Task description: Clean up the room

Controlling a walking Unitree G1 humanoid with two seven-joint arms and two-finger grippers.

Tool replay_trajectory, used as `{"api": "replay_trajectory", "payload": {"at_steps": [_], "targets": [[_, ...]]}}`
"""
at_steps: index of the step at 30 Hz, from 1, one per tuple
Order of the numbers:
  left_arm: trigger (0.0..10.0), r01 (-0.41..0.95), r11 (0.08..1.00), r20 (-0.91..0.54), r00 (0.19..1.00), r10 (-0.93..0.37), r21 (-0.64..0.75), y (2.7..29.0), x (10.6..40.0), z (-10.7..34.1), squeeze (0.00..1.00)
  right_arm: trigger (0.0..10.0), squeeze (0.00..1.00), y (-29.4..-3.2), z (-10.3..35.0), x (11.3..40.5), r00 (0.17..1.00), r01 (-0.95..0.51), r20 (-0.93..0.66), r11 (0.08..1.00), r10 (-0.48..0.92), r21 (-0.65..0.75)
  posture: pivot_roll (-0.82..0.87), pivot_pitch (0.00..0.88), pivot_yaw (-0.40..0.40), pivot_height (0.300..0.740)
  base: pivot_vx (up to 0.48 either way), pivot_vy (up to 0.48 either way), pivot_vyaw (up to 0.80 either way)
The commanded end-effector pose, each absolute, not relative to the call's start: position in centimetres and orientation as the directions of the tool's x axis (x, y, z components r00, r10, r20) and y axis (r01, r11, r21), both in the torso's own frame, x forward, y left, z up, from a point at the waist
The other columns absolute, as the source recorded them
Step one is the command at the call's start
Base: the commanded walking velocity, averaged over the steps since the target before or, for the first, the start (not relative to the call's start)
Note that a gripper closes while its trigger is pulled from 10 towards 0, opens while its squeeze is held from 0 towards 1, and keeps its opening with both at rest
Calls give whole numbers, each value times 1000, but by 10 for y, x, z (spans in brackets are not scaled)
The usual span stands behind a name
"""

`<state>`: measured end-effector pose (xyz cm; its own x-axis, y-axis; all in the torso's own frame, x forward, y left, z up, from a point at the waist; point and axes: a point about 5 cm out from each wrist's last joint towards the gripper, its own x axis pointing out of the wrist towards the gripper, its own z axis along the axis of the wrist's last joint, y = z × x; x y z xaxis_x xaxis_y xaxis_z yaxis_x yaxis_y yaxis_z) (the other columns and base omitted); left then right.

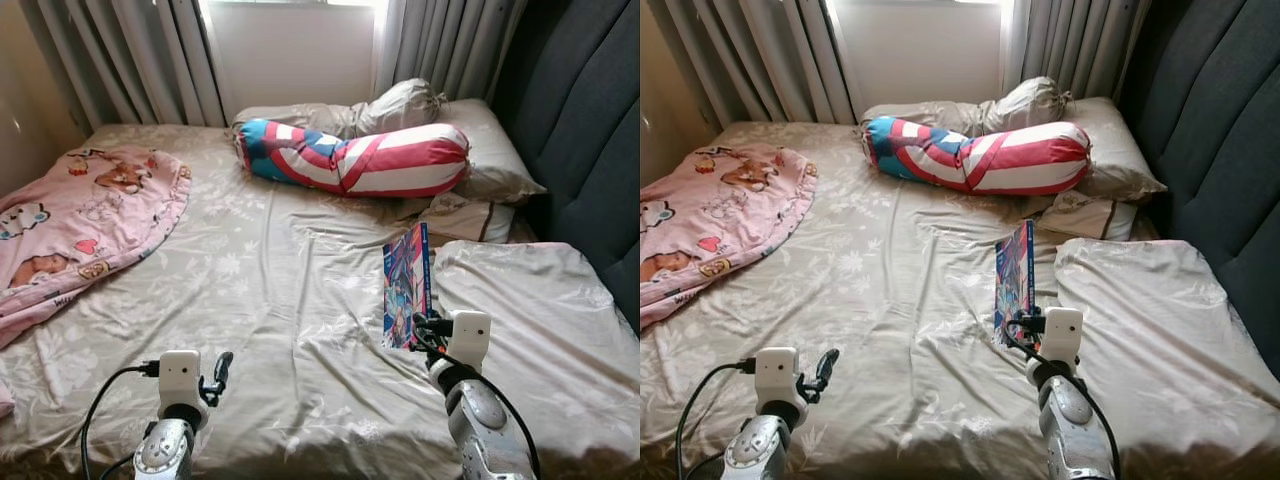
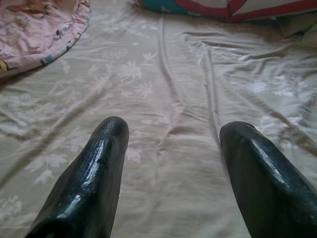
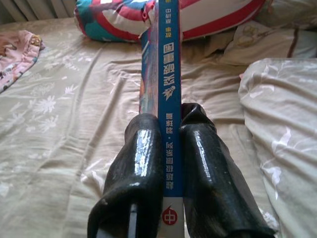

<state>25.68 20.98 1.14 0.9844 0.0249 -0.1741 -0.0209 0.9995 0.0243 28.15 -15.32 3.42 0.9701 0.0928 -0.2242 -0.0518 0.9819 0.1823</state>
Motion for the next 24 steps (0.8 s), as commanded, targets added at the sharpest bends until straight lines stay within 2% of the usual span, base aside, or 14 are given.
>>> {"api": "replay_trajectory", "payload": {"at_steps": [1,24], "targets": [[10000,-24,999,-188,982,28,24,210,255,10,0,10000,0,-154,42,284,980,-59,-174,980,93,189,-103,18,-24,647,0,0,0],[10000,-9,1000,-162,987,14,30,207,261,17,0,10000,0,-155,40,284,974,-67,-202,981,103,180,-104,36,-27,647,0,0,0]]}}
